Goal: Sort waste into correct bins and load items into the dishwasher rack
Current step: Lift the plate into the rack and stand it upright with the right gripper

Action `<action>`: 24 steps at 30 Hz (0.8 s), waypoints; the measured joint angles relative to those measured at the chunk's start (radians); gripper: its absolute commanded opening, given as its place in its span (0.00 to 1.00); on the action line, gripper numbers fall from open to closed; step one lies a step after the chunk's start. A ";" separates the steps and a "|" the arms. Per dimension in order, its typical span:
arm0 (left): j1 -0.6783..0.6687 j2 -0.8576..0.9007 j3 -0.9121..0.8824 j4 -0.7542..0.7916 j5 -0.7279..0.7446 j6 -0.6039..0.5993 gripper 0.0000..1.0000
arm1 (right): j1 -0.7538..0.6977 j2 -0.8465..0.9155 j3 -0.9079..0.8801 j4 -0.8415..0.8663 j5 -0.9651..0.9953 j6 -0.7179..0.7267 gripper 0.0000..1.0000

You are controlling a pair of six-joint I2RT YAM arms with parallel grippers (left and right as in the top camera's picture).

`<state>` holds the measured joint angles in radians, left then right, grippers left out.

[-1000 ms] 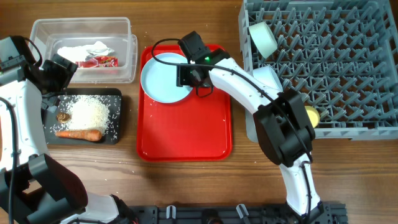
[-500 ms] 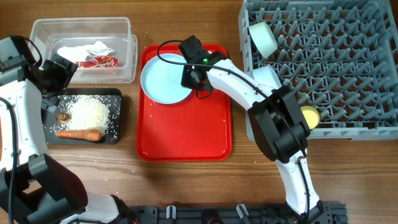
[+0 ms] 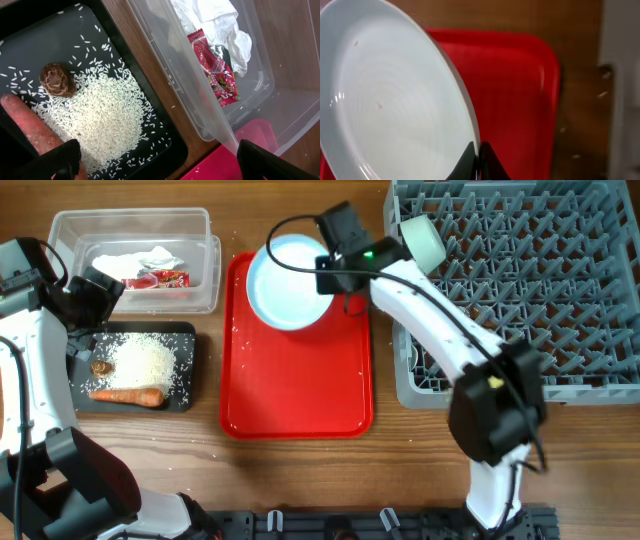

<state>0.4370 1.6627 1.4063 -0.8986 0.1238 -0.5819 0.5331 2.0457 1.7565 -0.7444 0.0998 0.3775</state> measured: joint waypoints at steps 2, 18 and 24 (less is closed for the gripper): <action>0.000 0.000 0.000 0.000 0.000 0.000 1.00 | 0.001 -0.086 0.000 0.000 0.068 -0.080 0.04; 0.000 0.000 0.000 0.000 0.000 0.000 1.00 | -0.290 -0.451 0.000 -0.105 0.825 -0.339 0.04; 0.000 0.000 0.000 0.000 0.000 0.000 1.00 | -0.383 -0.439 -0.055 -0.109 0.836 -0.361 0.04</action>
<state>0.4370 1.6627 1.4063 -0.8982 0.1238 -0.5819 0.1497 1.6070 1.7016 -0.8536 0.9356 0.0162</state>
